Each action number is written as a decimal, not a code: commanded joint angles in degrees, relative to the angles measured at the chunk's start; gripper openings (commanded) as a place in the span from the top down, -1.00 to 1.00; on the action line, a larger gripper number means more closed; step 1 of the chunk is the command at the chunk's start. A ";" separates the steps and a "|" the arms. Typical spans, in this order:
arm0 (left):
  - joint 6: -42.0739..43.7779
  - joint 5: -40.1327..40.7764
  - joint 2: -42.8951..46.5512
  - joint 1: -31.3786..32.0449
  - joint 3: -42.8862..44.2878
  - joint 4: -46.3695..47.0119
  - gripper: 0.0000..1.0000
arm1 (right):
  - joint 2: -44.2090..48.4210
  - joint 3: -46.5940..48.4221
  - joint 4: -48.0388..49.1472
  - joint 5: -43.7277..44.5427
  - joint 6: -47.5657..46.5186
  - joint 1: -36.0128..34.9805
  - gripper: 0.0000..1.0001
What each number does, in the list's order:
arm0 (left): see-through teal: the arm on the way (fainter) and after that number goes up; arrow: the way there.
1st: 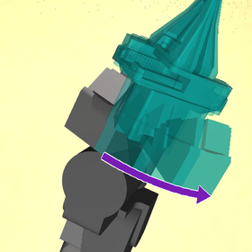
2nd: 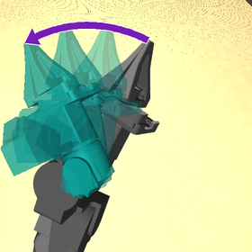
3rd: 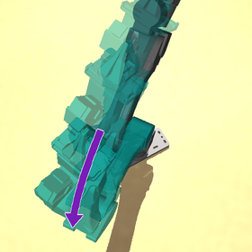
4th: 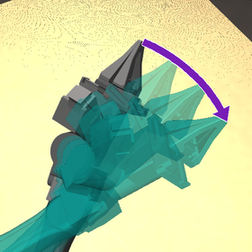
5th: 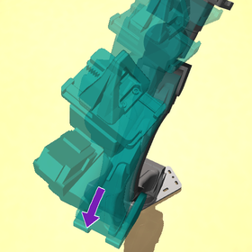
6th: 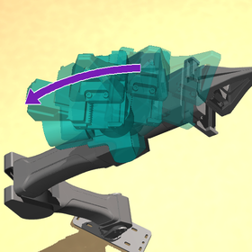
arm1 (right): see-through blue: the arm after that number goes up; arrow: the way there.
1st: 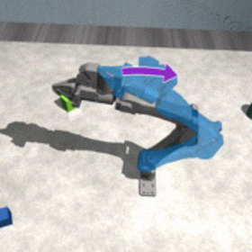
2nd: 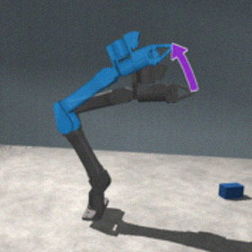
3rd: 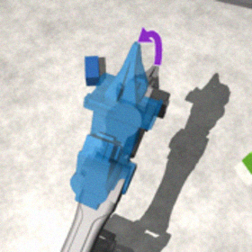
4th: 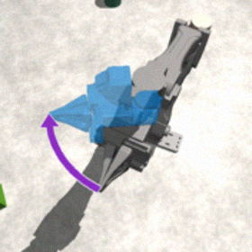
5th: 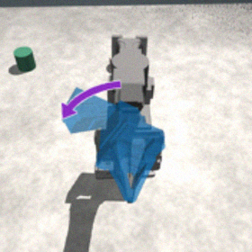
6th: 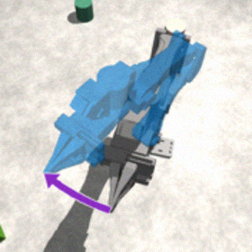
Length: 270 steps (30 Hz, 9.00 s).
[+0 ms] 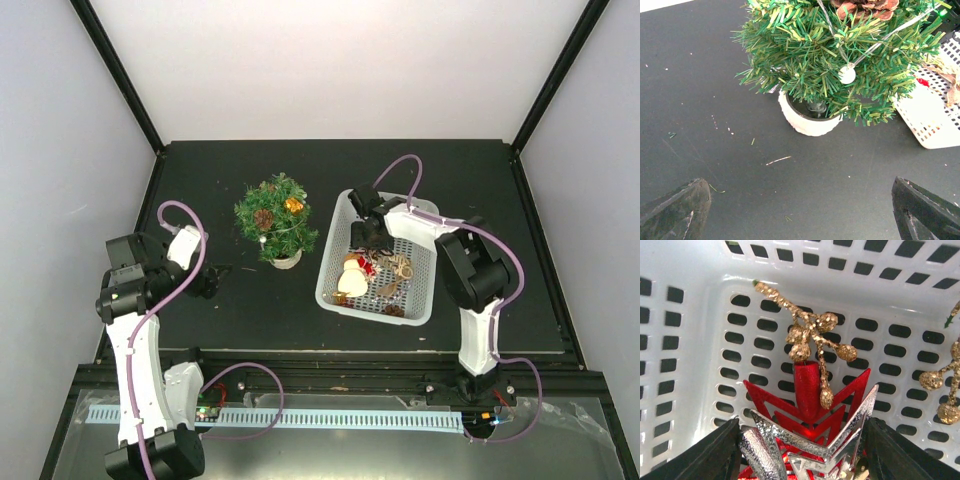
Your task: Decorate the small christmas tree
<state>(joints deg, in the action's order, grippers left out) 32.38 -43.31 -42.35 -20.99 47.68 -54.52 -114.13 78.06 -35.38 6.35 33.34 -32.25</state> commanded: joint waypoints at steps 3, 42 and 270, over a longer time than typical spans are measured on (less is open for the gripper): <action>0.93 -1.19 0.76 -0.69 2.35 -1.18 -0.98 | 4.25 -0.76 -1.71 -0.23 -0.25 -0.09 -0.33; 6.29 -12.12 2.58 -1.80 13.44 -10.16 -0.98 | 29.53 -5.47 4.11 -5.49 -3.64 0.08 -0.57; 6.72 -9.07 8.77 -1.49 1.44 -4.71 -0.98 | 22.17 1.38 56.30 -13.78 -24.43 -17.04 0.98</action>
<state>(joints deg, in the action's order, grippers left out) 39.79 -52.49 -34.09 -22.41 49.21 -59.96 -92.20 79.94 16.16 -7.62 8.93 -49.06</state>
